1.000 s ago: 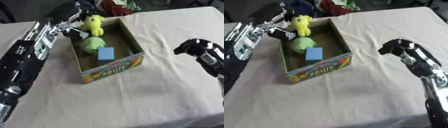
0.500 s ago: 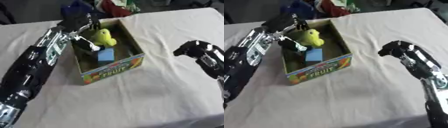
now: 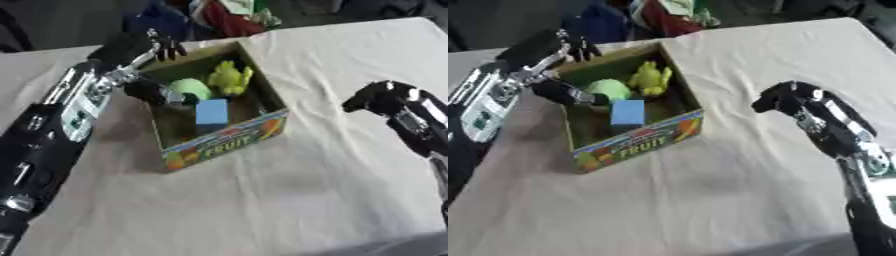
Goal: Pick up objects on the table and place them in the box.
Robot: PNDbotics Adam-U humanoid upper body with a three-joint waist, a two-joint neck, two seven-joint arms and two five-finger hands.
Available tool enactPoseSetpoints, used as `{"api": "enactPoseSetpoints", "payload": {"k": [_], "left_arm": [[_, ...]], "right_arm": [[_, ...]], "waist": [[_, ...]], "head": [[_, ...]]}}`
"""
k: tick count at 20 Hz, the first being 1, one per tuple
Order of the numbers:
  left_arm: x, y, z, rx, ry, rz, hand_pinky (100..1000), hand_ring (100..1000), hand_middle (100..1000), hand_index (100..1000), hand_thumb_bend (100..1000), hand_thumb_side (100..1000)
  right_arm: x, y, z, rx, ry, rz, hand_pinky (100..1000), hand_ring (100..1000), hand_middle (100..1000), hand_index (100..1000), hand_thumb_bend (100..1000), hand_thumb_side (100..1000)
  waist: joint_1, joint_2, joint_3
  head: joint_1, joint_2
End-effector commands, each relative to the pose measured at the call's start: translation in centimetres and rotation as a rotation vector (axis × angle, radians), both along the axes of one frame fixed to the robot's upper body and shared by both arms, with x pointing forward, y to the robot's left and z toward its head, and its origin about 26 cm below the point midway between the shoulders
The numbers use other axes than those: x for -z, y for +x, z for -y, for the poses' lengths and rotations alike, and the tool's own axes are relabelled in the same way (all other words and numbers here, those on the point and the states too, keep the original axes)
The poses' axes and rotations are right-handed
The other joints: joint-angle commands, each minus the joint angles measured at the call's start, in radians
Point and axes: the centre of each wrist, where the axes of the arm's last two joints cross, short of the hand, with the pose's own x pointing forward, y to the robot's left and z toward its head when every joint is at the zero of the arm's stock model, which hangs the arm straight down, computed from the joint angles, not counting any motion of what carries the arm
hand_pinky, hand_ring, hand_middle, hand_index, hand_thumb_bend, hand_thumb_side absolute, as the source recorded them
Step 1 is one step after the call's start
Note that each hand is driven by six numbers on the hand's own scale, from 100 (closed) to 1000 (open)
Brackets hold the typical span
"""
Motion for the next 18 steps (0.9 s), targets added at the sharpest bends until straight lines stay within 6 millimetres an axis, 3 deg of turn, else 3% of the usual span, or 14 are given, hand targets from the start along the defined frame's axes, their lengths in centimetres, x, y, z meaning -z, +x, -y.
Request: {"api": "enactPoseSetpoints", "payload": {"k": [1, 4, 5, 11, 18], "left_arm": [[-3.3, -2.1, -2.1, 0.021, -0.157, 0.039, 595, 522, 520, 723, 553, 726], [-3.7, -4.6, -3.8, 0.044, -0.341, 0.022, 587, 514, 512, 713, 467, 738], [-3.7, -5.5, -4.2, 0.056, -0.402, 0.014, 583, 512, 510, 711, 398, 767], [-1.6, -9.0, -5.8, 0.09, -0.683, -0.053, 571, 507, 506, 707, 225, 832], [1.7, -11.7, -6.6, 0.02, -0.864, -0.087, 566, 503, 501, 700, 200, 899]], "right_arm": [[-1.5, 0.0, 0.8, 0.018, -0.019, 0.04, 737, 721, 619, 742, 100, 632], [-1.6, 0.0, 0.9, 0.024, -0.014, 0.043, 737, 721, 619, 743, 100, 630], [-1.6, 0.0, 1.0, 0.025, -0.013, 0.044, 736, 721, 619, 743, 100, 628], [-1.8, 0.0, 1.1, 0.03, -0.004, 0.048, 736, 721, 619, 744, 100, 622], [-1.7, -0.2, 1.3, 0.052, 0.021, 0.046, 728, 712, 615, 746, 100, 615]], "waist": [[-0.004, -0.014, 0.006], [-0.004, -0.016, 0.022], [-0.004, -0.016, 0.026], [-0.007, -0.018, 0.052], [-0.009, -0.018, 0.071]], "head": [[-0.008, -0.012], [-0.013, -0.013], [-0.014, -0.013], [-0.003, -0.003], [0.024, 0.024]]}}
